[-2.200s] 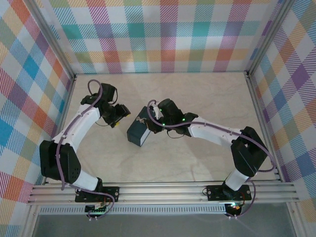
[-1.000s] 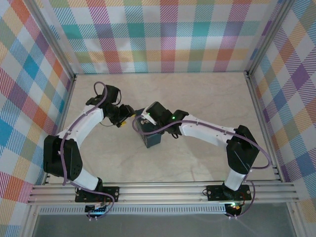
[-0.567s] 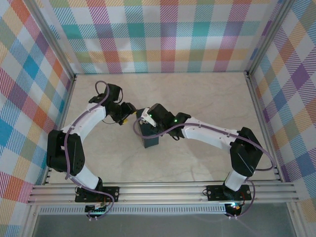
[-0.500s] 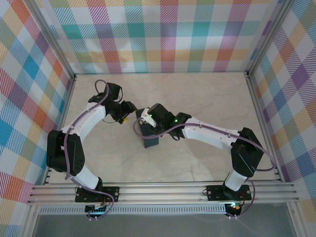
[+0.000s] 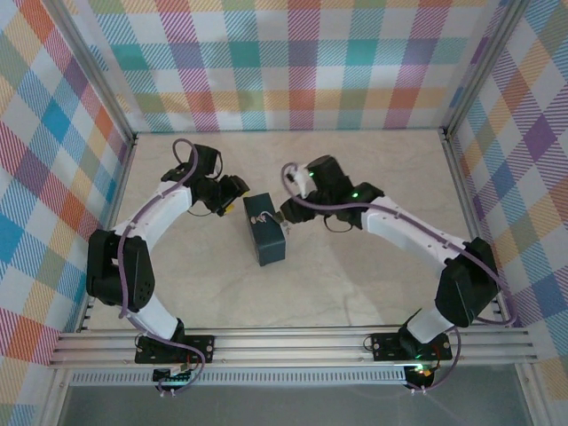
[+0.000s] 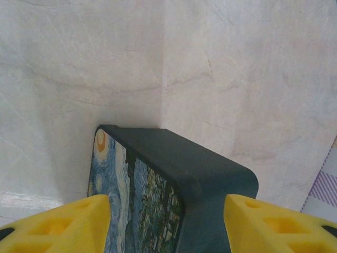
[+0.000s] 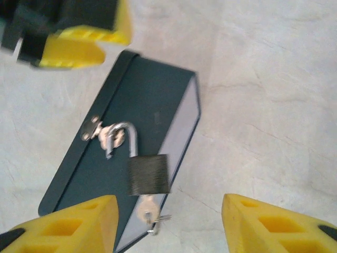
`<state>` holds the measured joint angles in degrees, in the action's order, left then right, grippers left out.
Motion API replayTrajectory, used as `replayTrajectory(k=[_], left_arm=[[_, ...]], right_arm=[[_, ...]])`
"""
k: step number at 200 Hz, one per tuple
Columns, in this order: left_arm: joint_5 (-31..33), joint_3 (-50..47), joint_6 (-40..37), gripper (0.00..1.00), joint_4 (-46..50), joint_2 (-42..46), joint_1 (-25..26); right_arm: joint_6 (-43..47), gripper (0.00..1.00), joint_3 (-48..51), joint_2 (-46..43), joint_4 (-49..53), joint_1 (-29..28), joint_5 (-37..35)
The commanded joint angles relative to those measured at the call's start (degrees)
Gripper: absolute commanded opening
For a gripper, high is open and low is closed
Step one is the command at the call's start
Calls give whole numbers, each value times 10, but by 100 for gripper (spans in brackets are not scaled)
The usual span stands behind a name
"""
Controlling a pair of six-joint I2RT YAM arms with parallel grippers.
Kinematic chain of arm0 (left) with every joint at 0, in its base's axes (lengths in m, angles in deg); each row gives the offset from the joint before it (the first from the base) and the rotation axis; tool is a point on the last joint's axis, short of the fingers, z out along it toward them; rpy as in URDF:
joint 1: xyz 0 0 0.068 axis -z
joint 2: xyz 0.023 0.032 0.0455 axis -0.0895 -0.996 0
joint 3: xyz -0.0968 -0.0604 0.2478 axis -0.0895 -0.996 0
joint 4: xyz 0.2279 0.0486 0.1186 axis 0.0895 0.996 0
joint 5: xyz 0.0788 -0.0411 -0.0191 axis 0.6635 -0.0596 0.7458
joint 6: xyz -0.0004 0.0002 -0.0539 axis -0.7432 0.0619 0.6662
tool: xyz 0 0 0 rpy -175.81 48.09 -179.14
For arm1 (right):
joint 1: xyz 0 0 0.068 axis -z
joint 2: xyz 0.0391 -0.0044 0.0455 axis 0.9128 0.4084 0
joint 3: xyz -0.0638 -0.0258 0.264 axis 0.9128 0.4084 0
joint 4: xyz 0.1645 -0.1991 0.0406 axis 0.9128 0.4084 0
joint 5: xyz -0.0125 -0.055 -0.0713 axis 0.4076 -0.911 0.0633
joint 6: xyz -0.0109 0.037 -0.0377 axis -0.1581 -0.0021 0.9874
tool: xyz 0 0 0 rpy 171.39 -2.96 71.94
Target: Unlock a padlock with a key
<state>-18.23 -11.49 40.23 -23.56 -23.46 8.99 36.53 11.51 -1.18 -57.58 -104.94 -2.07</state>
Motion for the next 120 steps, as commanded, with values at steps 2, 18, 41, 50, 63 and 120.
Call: replayTrajectory(k=[2,18,41,50,63,120], left_arm=[[0,-10,-18,59,-10,-2,2],[-2,-16,-18,59,-12,-4,2],[-1,-20,-17,59,-14,-2,2],[-1,-20,-18,59,-12,-3,2],[1,-18,-19,59,-10,-1,2],[12,-22,-9,59,-5,10,1]], right_arm=[[-86,57,22,8,-31,26,115],[-86,60,20,21,-34,28,131],[-77,63,12,34,-33,27,146],[-68,67,8,37,-30,23,144],[-60,68,1,43,-22,19,134],[-17,71,-40,81,14,-4,88]])
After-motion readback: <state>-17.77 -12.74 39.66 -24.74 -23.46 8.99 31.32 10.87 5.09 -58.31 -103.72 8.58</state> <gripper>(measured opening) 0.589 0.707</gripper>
